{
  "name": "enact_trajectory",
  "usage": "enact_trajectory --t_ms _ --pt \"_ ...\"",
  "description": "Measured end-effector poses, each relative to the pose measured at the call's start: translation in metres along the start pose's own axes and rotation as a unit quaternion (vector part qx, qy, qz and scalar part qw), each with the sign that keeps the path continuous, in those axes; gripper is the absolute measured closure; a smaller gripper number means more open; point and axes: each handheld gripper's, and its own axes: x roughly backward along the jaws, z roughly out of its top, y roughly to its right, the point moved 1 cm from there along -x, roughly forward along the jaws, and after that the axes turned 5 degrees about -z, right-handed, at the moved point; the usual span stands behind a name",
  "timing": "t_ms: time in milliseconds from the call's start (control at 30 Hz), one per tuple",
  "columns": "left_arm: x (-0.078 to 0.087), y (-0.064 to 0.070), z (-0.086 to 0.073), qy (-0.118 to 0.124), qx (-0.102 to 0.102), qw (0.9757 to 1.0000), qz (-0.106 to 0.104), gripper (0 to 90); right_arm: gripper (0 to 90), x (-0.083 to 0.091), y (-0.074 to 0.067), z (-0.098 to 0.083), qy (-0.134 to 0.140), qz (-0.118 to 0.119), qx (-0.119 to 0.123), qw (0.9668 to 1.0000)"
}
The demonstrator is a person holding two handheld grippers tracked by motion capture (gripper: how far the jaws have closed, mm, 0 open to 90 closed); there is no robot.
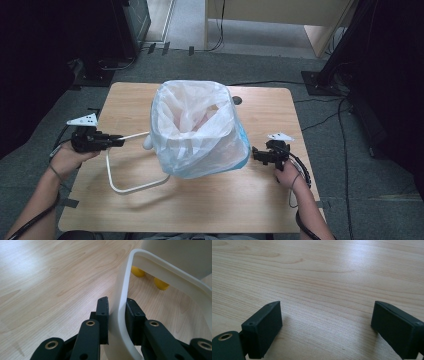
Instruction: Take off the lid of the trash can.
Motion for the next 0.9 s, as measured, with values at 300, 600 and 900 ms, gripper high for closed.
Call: enact_trajectory --t_ms 300,600,900 --pt "-0.012 -0.001 -0.006 0.001 -0.004 1.0 0.002 74.6 9.6 0.0 0.0 0.0 0.0 0.0 -0.001 1.0" --pt "-0.02 -0.011 -0.014 0.006 0.006 0.9998 0.018 73.8 9.7 0.0 0.0 0.0 0.0 0.0 0.0 1.0" --pt "-0.03 -0.017 -0.018 0.005 0.013 0.9997 0.022 73.1 9.7 0.0 0.0 0.0 0.001 0.001 0.002 1.0"
